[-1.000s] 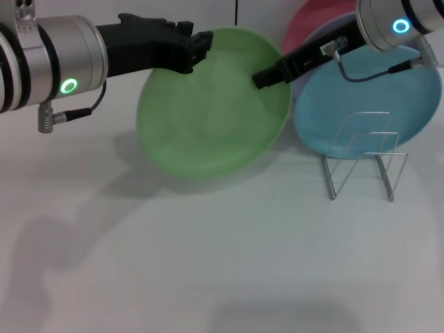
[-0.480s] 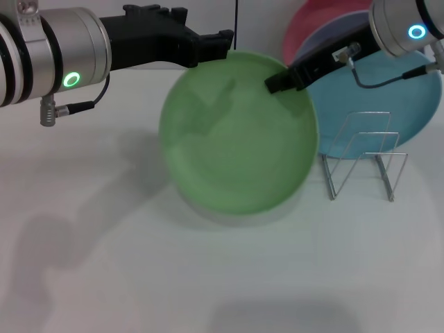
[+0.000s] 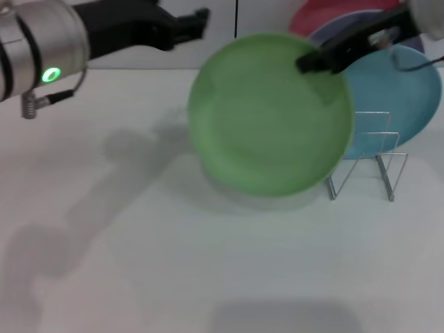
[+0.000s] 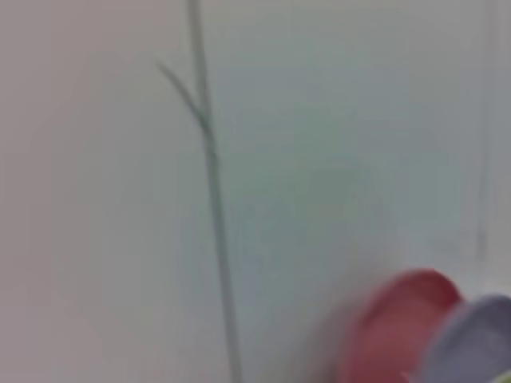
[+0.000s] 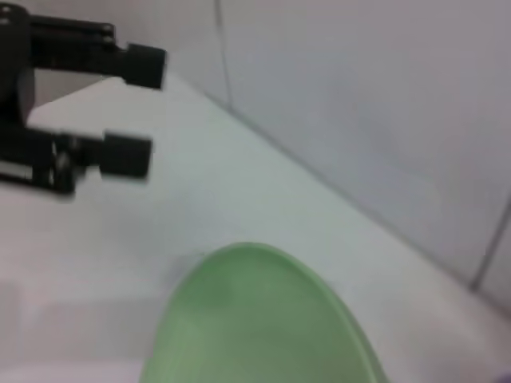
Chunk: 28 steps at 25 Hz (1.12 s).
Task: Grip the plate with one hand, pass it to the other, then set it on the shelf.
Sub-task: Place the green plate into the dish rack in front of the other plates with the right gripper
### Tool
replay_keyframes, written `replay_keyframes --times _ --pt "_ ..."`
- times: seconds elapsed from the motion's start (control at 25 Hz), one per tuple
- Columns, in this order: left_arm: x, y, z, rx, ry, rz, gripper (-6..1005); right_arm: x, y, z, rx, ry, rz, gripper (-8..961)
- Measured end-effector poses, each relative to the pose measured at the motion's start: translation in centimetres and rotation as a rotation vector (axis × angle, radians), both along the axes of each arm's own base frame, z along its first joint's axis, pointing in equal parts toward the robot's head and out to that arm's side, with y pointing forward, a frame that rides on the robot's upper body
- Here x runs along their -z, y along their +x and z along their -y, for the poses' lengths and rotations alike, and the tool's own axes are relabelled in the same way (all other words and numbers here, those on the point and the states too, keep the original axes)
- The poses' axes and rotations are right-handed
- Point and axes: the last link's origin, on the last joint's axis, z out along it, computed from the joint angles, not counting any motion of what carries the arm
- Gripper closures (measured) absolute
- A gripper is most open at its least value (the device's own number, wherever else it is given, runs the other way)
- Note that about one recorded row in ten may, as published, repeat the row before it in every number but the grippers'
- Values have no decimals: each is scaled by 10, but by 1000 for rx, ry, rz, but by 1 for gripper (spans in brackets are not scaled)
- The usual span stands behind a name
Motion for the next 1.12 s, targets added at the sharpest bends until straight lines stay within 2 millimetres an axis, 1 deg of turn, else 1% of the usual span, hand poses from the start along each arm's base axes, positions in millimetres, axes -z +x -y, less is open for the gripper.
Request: replay_keyframes --times 0.04,0.08,0.12,0.16,0.24,0.28,0.4,0.56,0.6,0.64,0.76,0.84,0.88,0.92,0.96,1.12 --pt "0 0 0 0 0 0 215 0 0 0 0 0 0 875" --pt "-6 -6 0 1 63 16 215 -9 -2 3 -25 23 10 875" --pt "-6 -6 0 1 63 16 215 -9 -2 3 -25 23 10 875" --pt "-9 -12 1 3 121 27 215 -16 -3 5 -46 39 17 875" --pt "-10 -15 2 3 142 30 215 -28 -7 9 -88 61 25 875" --pt "-7 -20 4 7 177 35 215 -38 -11 14 -130 77 42 875" --pt "-4 -26 7 1 198 38 216 -44 -15 18 -161 85 61 875" --pt "6 -38 10 -18 240 52 216 -59 -23 32 -264 110 143 876" --pt "6 -38 10 -18 240 52 216 -59 -23 32 -264 110 143 876" --pt "11 -44 12 -28 263 64 216 -61 -23 34 -278 115 165 876" --pt "17 -53 16 -44 298 80 216 -68 -18 42 -318 120 239 876" --pt "20 -58 17 -54 307 83 216 -69 -17 44 -331 120 254 876" --pt "23 -64 18 -70 316 88 216 -71 -15 48 -355 122 280 876" --pt "23 -64 18 -70 316 88 216 -71 -15 48 -355 122 280 876" --pt "26 -69 18 -86 319 92 216 -73 -13 51 -375 125 311 876" --pt "30 -72 19 -93 315 93 216 -75 -12 53 -400 126 350 876"
